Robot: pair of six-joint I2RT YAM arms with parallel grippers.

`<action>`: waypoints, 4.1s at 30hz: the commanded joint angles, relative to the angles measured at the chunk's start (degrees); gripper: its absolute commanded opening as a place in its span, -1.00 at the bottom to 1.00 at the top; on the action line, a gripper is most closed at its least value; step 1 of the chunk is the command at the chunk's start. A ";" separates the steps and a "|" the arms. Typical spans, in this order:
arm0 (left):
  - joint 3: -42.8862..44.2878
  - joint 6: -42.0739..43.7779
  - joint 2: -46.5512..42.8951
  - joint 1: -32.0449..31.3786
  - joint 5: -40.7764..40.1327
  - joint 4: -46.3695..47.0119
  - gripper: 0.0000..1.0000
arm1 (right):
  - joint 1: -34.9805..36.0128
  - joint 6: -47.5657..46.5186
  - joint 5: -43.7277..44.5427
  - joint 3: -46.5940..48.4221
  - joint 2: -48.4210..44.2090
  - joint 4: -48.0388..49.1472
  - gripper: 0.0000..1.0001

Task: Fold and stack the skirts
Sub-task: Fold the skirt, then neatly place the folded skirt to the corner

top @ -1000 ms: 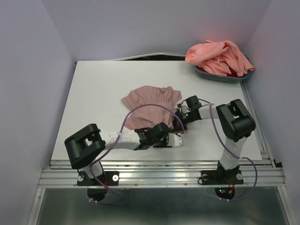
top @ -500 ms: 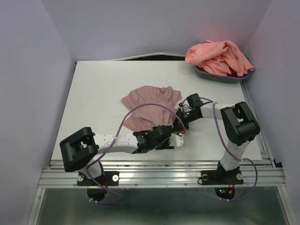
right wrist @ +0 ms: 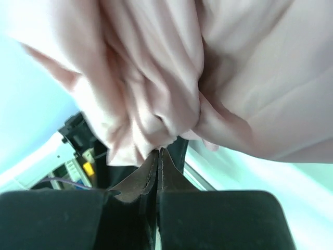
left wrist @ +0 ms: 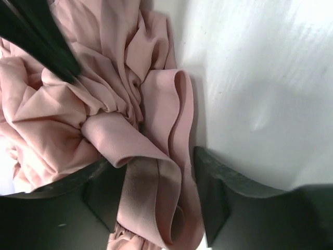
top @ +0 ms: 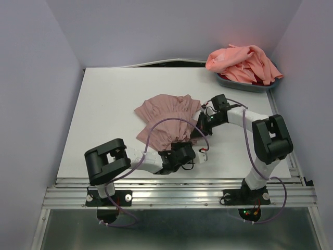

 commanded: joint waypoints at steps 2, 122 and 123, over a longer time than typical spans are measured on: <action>-1.97 -0.52 2.88 -0.25 -4.72 -0.01 0.03 | -3.74 -9.85 2.50 9.46 1.66 -9.02 -0.99; 64.91 1.98 4.21 42.64 33.77 -50.28 0.97 | -12.18 -24.53 3.90 22.92 4.48 -2.26 1.00; 63.78 -6.67 2.02 42.46 34.39 -49.50 0.97 | -12.18 -24.45 4.51 22.74 3.78 -2.26 1.00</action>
